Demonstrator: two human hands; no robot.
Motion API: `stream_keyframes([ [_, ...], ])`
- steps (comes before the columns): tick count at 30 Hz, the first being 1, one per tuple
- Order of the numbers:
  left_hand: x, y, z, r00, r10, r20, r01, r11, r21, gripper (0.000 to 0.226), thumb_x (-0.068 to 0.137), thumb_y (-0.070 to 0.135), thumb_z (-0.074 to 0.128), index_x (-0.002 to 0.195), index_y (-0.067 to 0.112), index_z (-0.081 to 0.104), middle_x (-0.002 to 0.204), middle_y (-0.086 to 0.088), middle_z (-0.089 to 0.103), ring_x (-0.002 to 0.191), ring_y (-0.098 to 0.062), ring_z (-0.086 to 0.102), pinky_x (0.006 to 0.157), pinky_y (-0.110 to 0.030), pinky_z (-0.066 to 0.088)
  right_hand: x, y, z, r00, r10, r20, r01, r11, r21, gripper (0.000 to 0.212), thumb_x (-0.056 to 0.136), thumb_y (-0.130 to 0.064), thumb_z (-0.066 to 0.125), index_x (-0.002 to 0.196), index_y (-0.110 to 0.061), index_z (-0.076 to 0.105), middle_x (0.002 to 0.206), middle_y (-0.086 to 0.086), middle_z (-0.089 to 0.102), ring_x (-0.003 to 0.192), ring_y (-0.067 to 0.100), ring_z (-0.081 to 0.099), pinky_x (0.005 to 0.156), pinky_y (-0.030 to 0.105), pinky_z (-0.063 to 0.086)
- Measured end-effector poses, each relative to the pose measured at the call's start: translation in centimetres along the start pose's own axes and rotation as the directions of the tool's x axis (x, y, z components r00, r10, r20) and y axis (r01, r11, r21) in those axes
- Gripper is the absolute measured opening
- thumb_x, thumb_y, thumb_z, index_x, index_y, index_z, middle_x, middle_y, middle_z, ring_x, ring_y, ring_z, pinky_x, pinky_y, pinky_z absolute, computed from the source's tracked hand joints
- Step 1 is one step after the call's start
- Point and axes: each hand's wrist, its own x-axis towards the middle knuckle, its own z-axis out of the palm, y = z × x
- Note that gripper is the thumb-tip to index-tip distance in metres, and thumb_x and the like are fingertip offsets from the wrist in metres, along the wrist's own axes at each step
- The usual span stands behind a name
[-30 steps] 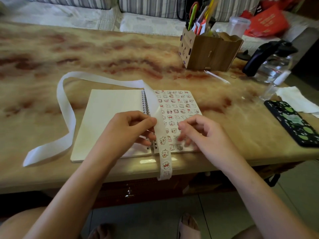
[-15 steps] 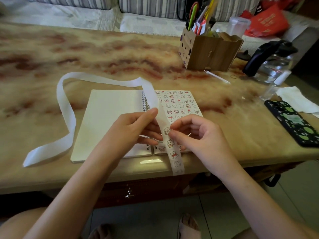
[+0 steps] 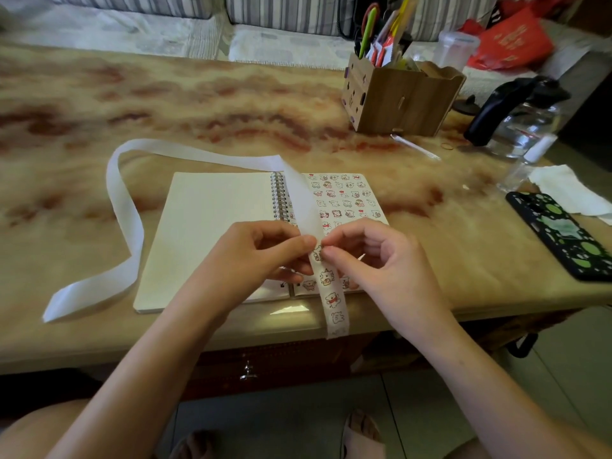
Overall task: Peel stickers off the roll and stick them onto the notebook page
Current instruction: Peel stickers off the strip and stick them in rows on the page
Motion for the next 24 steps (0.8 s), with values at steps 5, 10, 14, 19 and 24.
stream_keyframes([
  [5, -0.05, 0.06, -0.08, 1.0, 0.0, 0.015, 0.0, 1.0, 0.02, 0.014, 0.085, 0.017, 0.064, 0.084, 0.005, 0.072, 0.078, -0.009, 0.074, 0.07, -0.013, 0.07, 0.064, -0.018, 0.056, 0.08, 0.05, 0.01, 1.0, 0.003, -0.009, -0.003, 1.0, 0.009, 0.008, 0.083, -0.014, 0.071, 0.089, -0.02, 0.07, 0.081, -0.001, 0.072, 0.074, 0.015, 0.067, 0.063, 0.036, 0.057],
  [10, -0.04, 0.01, -0.04, 1.0, -0.008, 0.012, 0.008, 1.0, 0.013, 0.015, 0.084, 0.017, 0.064, 0.084, 0.004, 0.072, 0.078, -0.009, 0.074, 0.071, -0.013, 0.07, 0.065, -0.019, 0.056, 0.1, 0.01, 0.06, 1.0, -0.003, -0.018, 0.003, 1.0, -0.002, 0.008, 0.082, -0.013, 0.072, 0.086, -0.02, 0.071, 0.082, -0.005, 0.072, 0.074, 0.013, 0.068, 0.063, 0.036, 0.058],
  [14, -0.09, 0.08, 0.12, 1.0, -0.028, 0.0, 0.028, 0.999, -0.015, 0.015, 0.084, 0.015, 0.065, 0.085, 0.001, 0.07, 0.077, -0.01, 0.074, 0.067, -0.011, 0.07, 0.06, -0.016, 0.054, 0.02, -0.22, 0.09, 1.0, 0.003, -0.023, -0.004, 1.0, -0.027, 0.008, 0.081, -0.014, 0.073, 0.083, -0.02, 0.07, 0.082, -0.009, 0.07, 0.077, 0.012, 0.067, 0.065, 0.039, 0.057],
  [19, -0.13, 0.13, 0.26, 0.998, -0.051, -0.028, 0.05, 0.998, -0.04, 0.015, 0.083, 0.013, 0.067, 0.086, -0.002, 0.068, 0.072, -0.009, 0.074, 0.062, -0.01, 0.07, 0.055, -0.015, 0.052, 0.09, -0.21, 0.06, 0.999, -0.037, -0.025, 0.033, 0.99, -0.139, 0.009, 0.081, -0.016, 0.074, 0.083, -0.022, 0.068, 0.086, -0.01, 0.065, 0.081, 0.008, 0.06, 0.064, 0.022, 0.05],
  [24, -0.09, 0.11, 0.31, 0.996, -0.075, -0.046, 0.073, 0.997, -0.04, 0.014, 0.082, 0.014, 0.067, 0.085, 0.0, 0.069, 0.069, -0.005, 0.073, 0.06, -0.008, 0.069, 0.056, -0.017, 0.055, 0.16, -0.07, 0.03, 0.997, -0.073, 0.001, 0.072, 0.976, -0.205, 0.011, 0.082, -0.018, 0.072, 0.079, -0.027, 0.065, 0.087, -0.009, 0.058, 0.078, 0.013, 0.054, 0.066, 0.019, 0.046],
])
